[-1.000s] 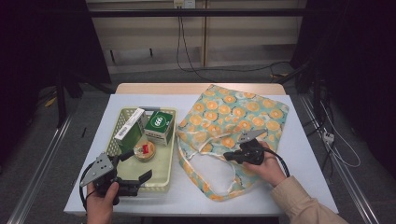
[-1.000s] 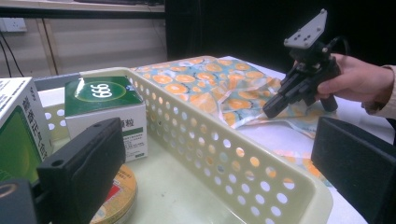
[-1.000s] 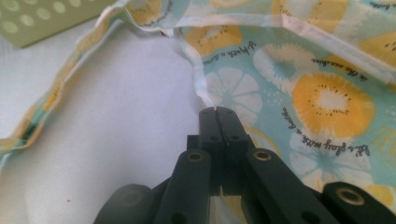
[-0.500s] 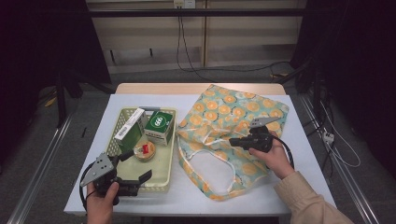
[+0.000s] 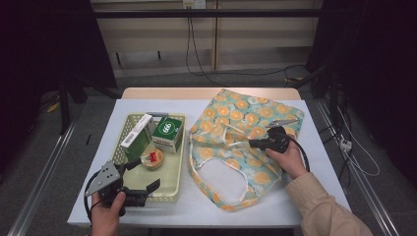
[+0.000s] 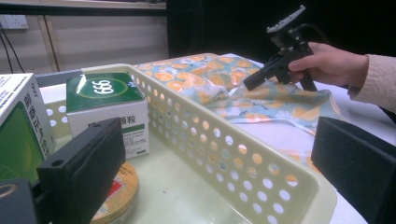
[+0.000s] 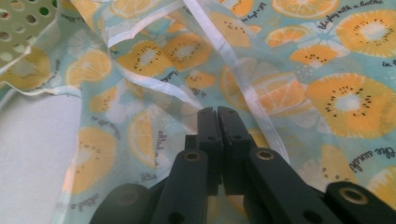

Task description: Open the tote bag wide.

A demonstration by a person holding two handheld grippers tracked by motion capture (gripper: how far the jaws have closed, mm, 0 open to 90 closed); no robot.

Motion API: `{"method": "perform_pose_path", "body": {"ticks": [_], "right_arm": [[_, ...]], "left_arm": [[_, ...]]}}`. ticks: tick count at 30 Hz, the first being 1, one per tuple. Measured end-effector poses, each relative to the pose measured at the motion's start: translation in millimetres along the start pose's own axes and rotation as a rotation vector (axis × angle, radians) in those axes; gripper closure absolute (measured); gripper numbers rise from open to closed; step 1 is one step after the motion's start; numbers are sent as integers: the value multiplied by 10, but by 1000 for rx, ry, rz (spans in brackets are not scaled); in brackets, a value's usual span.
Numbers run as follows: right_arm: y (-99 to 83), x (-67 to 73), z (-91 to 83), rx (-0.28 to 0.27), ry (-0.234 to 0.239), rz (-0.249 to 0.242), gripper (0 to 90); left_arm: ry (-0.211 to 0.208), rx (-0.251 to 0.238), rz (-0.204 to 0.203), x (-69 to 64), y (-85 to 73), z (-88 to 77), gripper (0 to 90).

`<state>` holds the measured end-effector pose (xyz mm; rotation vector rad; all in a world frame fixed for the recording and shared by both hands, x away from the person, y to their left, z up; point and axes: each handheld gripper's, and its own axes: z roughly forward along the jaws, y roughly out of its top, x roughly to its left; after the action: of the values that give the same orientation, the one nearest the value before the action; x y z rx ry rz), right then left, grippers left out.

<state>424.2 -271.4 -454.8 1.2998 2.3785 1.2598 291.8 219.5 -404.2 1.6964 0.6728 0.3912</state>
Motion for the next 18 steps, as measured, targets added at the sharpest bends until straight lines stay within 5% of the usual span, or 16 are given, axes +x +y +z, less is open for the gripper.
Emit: {"method": "perform_pose_path", "body": {"ticks": [7, 18], "right_arm": [[4, 63, 55, 31, -17, -58, 860], [114, 363, 68, 45, 1, -124, 532]], "left_arm": [[-1, -1, -2, -5, 1, 0, 28], [-4, -1, -2, -19, 7, 8, 28]]}}
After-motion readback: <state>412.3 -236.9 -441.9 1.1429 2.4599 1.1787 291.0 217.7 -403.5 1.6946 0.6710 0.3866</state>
